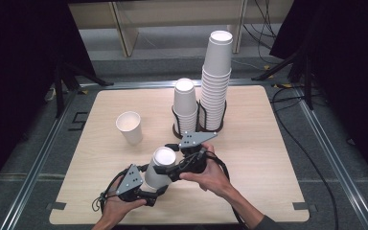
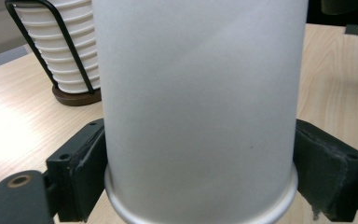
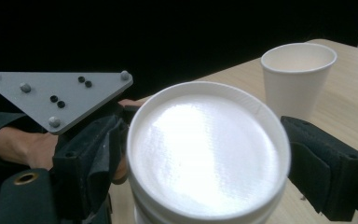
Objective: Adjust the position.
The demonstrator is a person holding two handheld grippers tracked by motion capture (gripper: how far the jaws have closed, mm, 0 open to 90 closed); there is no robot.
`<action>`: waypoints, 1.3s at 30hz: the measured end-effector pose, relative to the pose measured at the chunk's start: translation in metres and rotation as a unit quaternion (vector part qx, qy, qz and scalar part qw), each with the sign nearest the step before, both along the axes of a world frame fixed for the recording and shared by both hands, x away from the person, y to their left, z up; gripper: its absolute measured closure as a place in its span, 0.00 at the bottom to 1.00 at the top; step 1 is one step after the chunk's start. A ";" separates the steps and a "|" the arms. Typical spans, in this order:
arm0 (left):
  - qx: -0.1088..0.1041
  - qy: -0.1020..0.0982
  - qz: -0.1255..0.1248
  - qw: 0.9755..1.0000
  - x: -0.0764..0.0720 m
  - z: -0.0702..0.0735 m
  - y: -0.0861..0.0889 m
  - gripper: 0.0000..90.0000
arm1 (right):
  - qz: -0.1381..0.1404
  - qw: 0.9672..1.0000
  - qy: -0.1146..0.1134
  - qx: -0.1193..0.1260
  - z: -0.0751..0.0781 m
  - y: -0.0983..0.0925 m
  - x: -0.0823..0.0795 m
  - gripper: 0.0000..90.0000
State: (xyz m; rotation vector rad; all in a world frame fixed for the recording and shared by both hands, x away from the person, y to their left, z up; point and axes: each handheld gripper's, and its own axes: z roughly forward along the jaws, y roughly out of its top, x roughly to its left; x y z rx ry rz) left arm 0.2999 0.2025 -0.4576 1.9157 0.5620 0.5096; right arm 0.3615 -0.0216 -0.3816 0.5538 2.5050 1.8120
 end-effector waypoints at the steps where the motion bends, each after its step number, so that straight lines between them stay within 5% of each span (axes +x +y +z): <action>1: -0.014 0.000 -0.003 1.000 0.000 -0.001 -0.002 0.15 | 0.003 1.000 0.005 -0.002 0.000 0.001 -0.001 0.19; 2: -0.006 0.001 -0.004 1.000 -0.001 -0.001 -0.002 0.15 | 0.000 1.000 -0.006 -0.001 -0.001 0.001 -0.001 0.21; 5: -0.003 0.003 -0.011 1.000 -0.001 -0.001 -0.002 0.14 | 0.006 1.000 0.010 0.003 -0.002 0.002 -0.002 0.28; 11: -0.052 -0.016 -0.018 0.998 -0.001 -0.001 0.002 0.06 | 0.002 0.999 0.027 0.029 0.002 -0.006 0.002 0.30; 14: -0.090 -0.028 -0.022 0.995 0.000 -0.002 0.002 0.04 | -0.003 0.997 0.045 0.058 0.003 -0.010 0.004 0.30; 20: -0.111 -0.032 -0.009 0.993 -0.001 0.001 0.004 0.01 | -0.001 0.993 0.072 0.093 0.004 -0.012 0.004 0.30; 21: -0.124 -0.038 -0.011 0.991 -0.001 0.001 0.003 0.01 | 0.000 0.992 0.074 0.099 0.005 -0.012 0.004 0.30; 27: -0.128 -0.048 -0.012 0.991 -0.003 0.004 0.004 0.00 | 0.003 0.989 0.075 0.127 0.003 -0.011 0.004 0.30; 29: -0.126 -0.049 -0.013 0.991 -0.004 0.004 0.004 0.00 | 0.005 0.987 0.094 0.130 0.002 -0.011 0.004 0.30; 32: -0.129 -0.047 -0.022 0.990 -0.003 0.003 0.003 0.07 | 0.006 0.989 0.086 0.122 0.001 -0.012 0.005 0.30; 33: -0.123 -0.046 -0.022 0.991 -0.003 0.004 0.004 0.08 | 0.004 0.987 0.109 0.118 0.002 -0.013 0.003 0.30; 35: -0.095 -0.043 -0.021 0.994 -0.003 0.005 0.005 0.10 | 0.007 0.989 0.099 0.112 0.002 -0.013 0.004 0.29; 37: -0.089 -0.041 -0.025 0.995 -0.003 0.005 0.006 0.12 | 0.014 0.992 0.076 0.104 0.001 -0.013 0.007 0.29; 39: -0.073 -0.043 -0.030 0.996 -0.004 0.006 0.007 0.13 | 0.018 0.992 0.094 0.083 0.003 -0.014 0.007 0.29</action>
